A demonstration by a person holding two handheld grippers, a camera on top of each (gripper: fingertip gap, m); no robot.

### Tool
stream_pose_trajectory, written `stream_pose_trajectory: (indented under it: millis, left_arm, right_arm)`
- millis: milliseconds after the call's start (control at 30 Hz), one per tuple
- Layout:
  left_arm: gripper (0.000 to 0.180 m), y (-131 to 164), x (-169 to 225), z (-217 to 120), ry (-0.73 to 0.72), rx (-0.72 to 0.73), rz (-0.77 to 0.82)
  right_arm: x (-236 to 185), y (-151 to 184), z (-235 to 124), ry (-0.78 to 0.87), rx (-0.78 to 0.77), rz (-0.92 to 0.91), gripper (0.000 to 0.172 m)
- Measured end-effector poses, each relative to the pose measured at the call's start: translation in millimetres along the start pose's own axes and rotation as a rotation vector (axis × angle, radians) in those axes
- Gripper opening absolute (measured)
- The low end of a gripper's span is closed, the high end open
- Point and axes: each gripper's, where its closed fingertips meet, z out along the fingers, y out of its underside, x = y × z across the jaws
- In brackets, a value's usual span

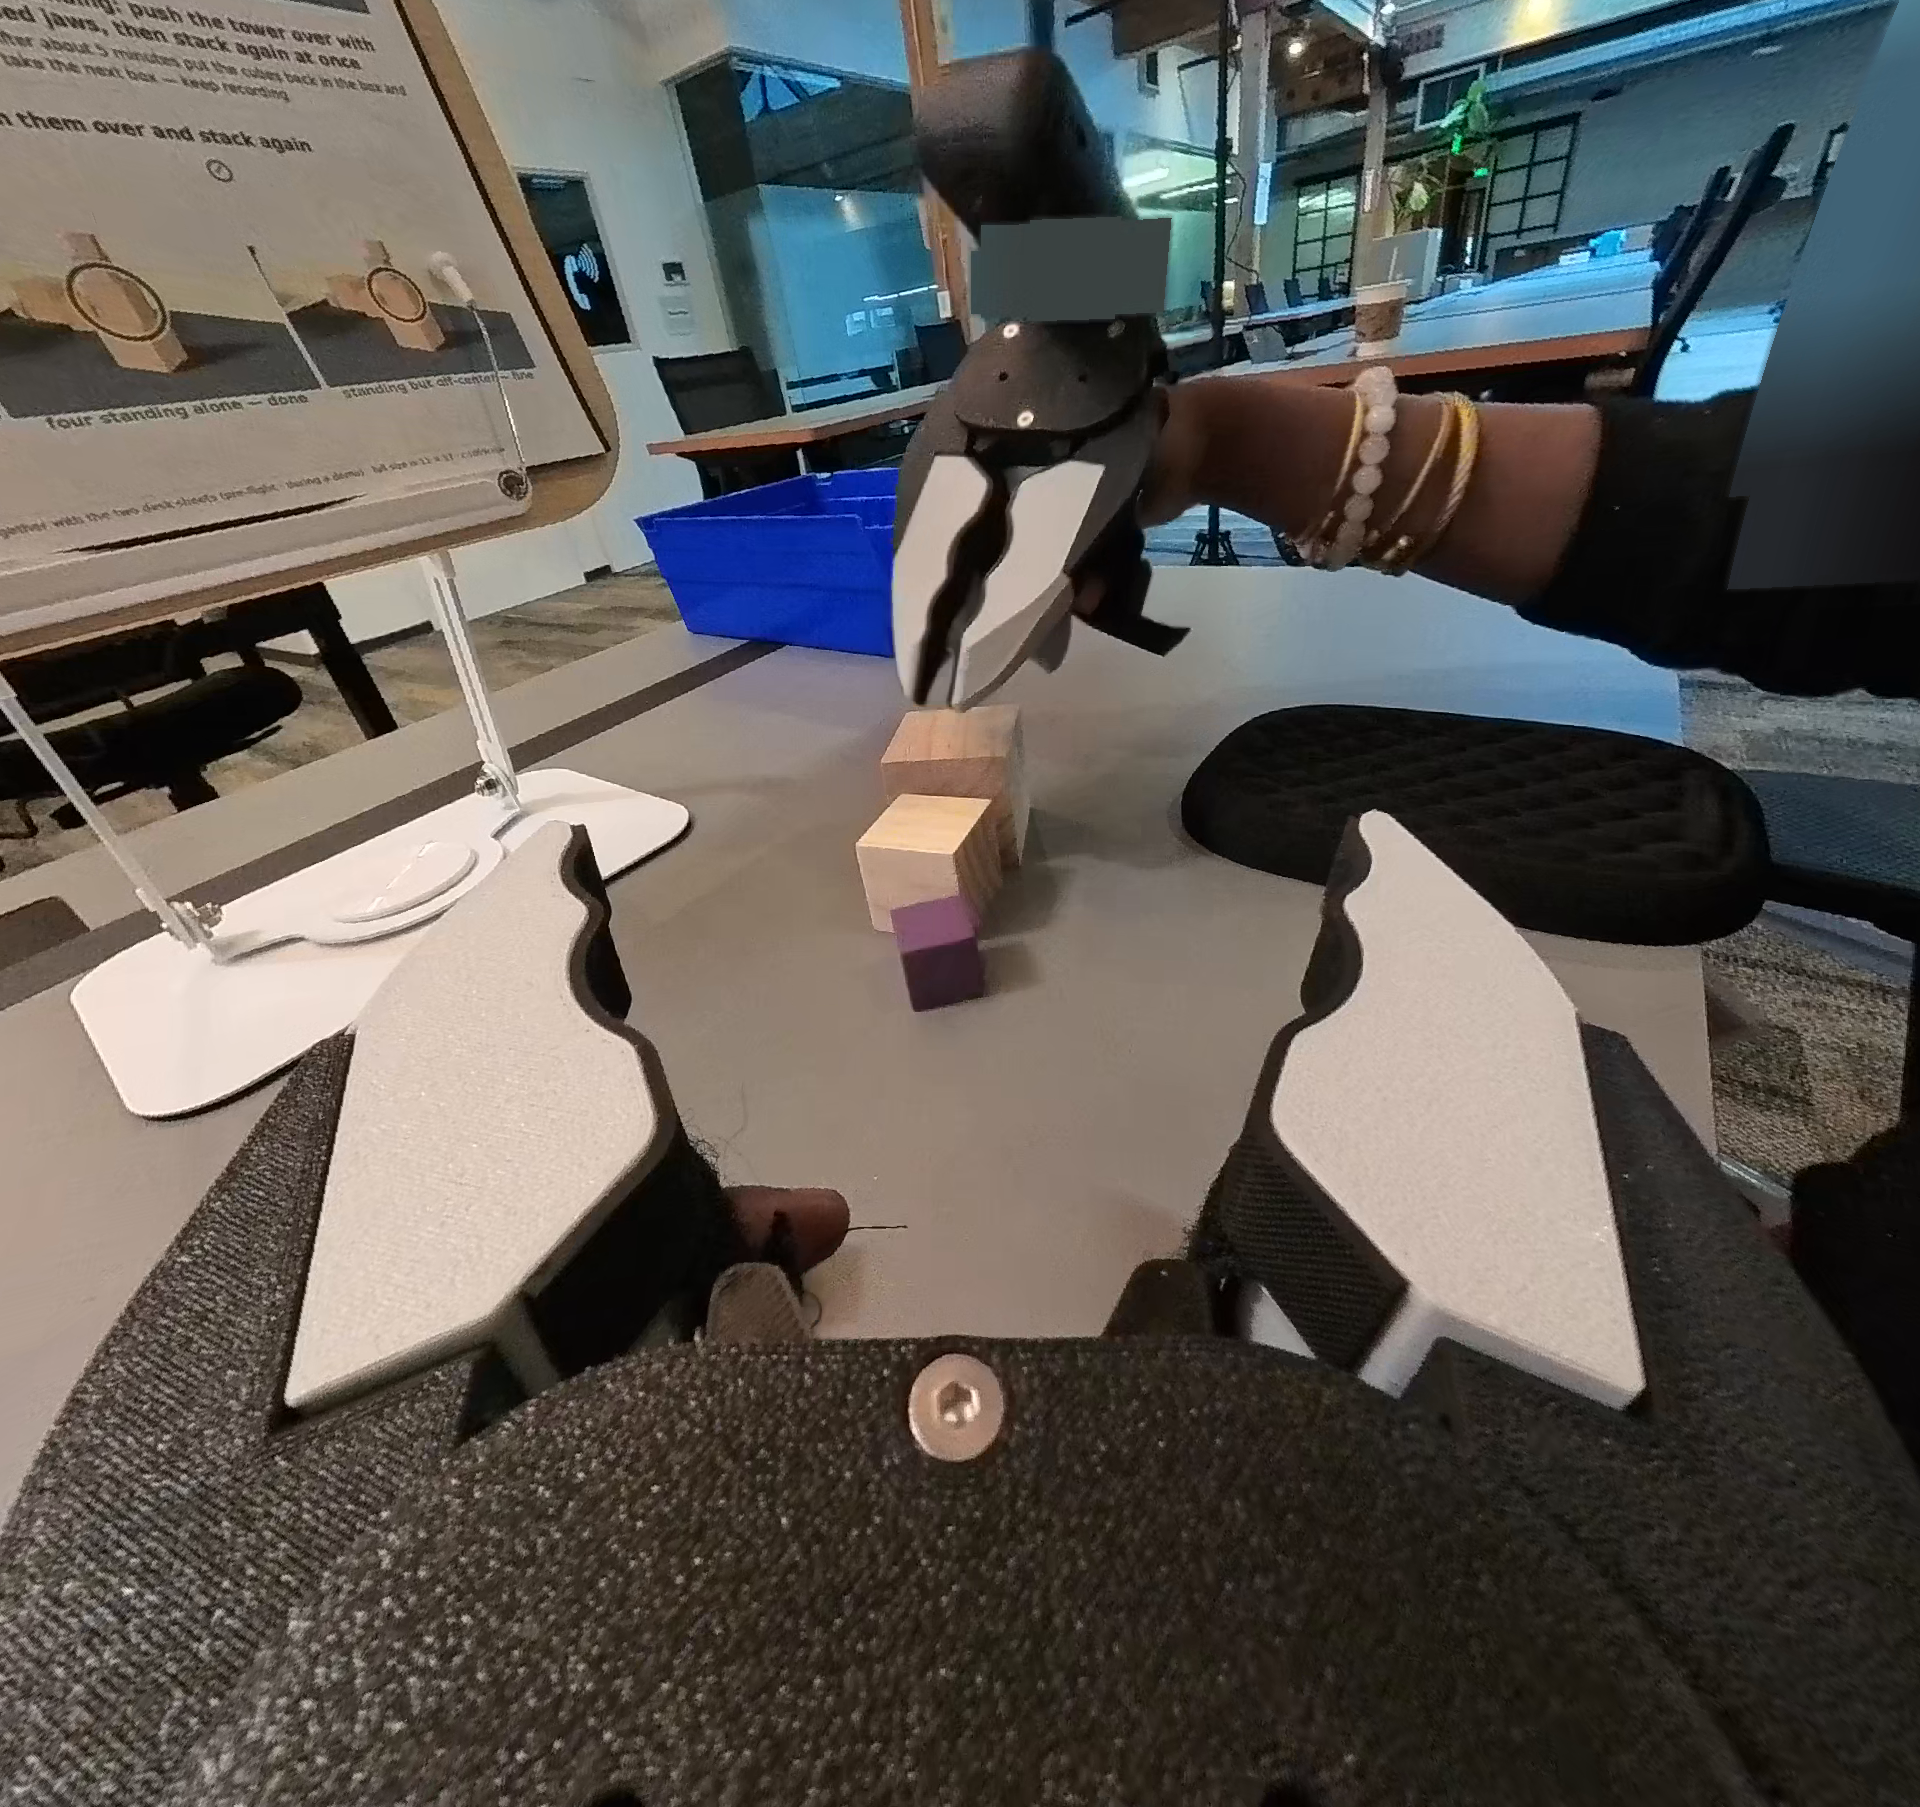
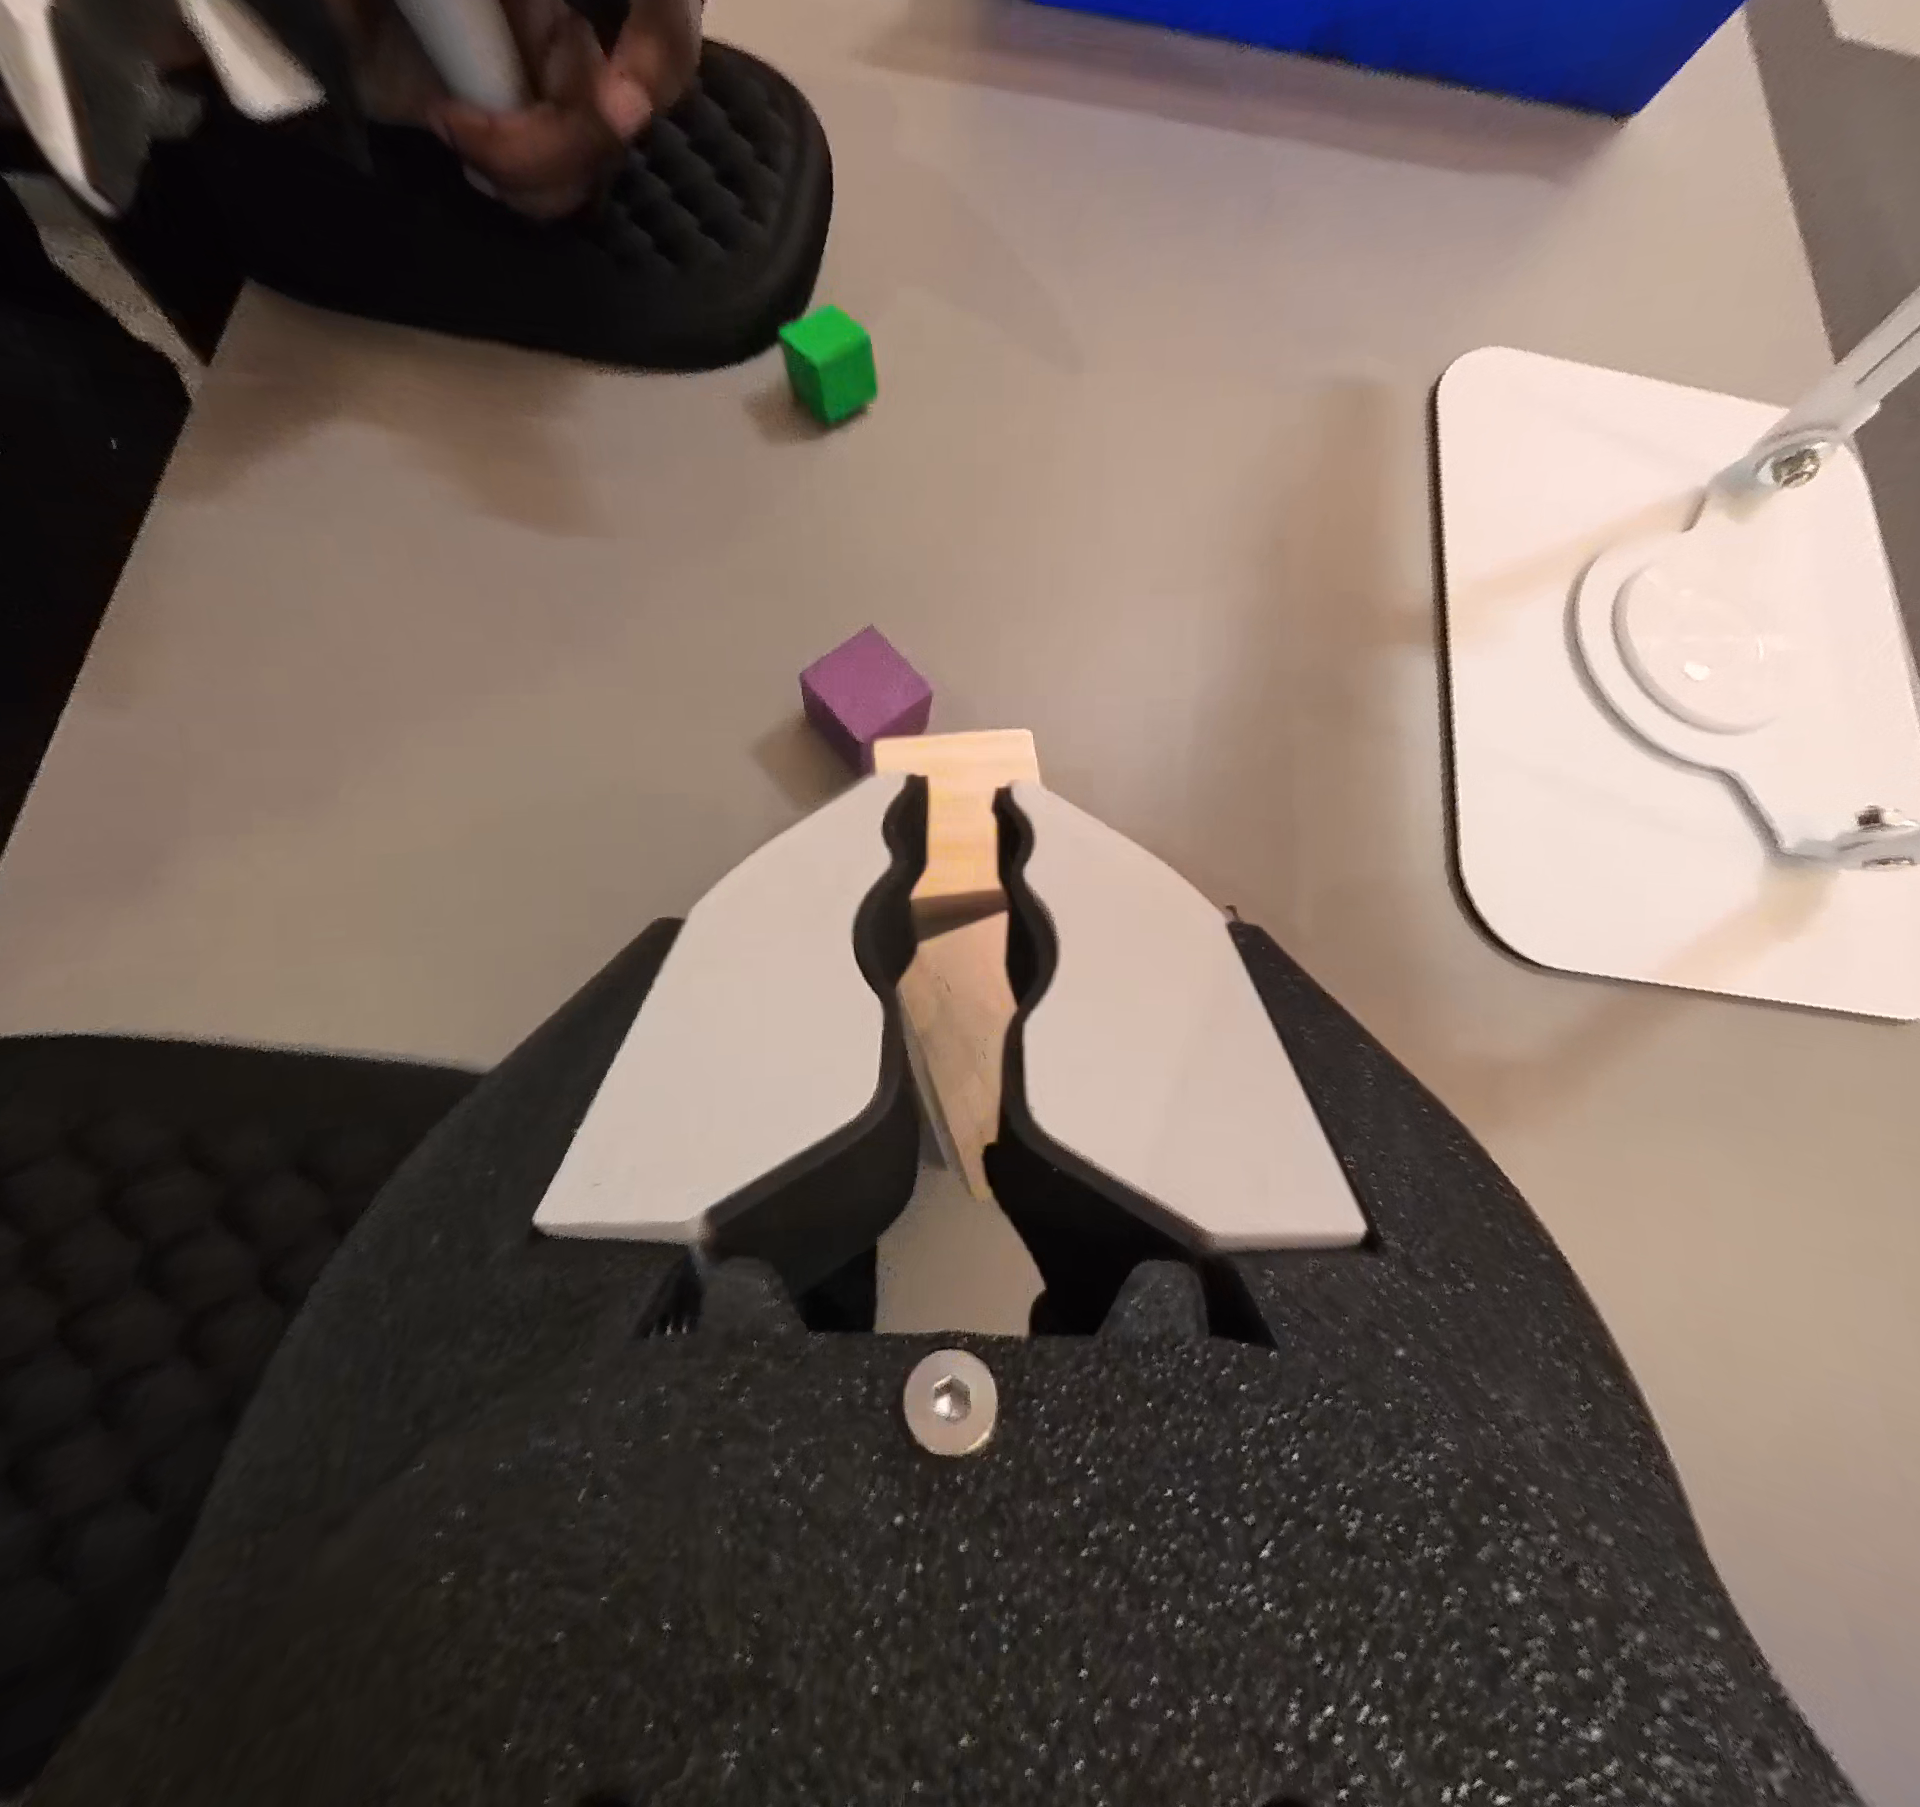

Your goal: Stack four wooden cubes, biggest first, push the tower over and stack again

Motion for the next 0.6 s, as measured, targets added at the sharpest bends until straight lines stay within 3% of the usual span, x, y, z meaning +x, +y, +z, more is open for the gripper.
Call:
stream_pose_trajectory:
  millis: [100, 233, 433, 533, 600]
  left_arm:
    - [0.128, 0, 0, 0, 0.001, -0.003, -0.002]
    - [0.127, 0, 0, 0, 0.002, -0.001, -0.003]
    - [0.128, 0, 0, 0, 0.001, -0.001, -0.007]
    - [0.13, 0, -1, 0, -0.002, 0.0, -0.005]
    - [0.132, 0, -1, 0, -0.003, 0.0, -0.006]
  right_arm:
    - [1, -11, -5, 0.044, 0.085, 0.027, 0.038]
    - [11, -29, -20, 0.186, 0.245, 0.101, 0.093]
    - [12, -52, -60, 0.329, 0.51, 0.239, 0.125]
    - [3, -54, -71, 0.364, 0.572, 0.295, 0.142]
    - [-7, -55, -76, 0.39, 0.598, 0.308, 0.144]
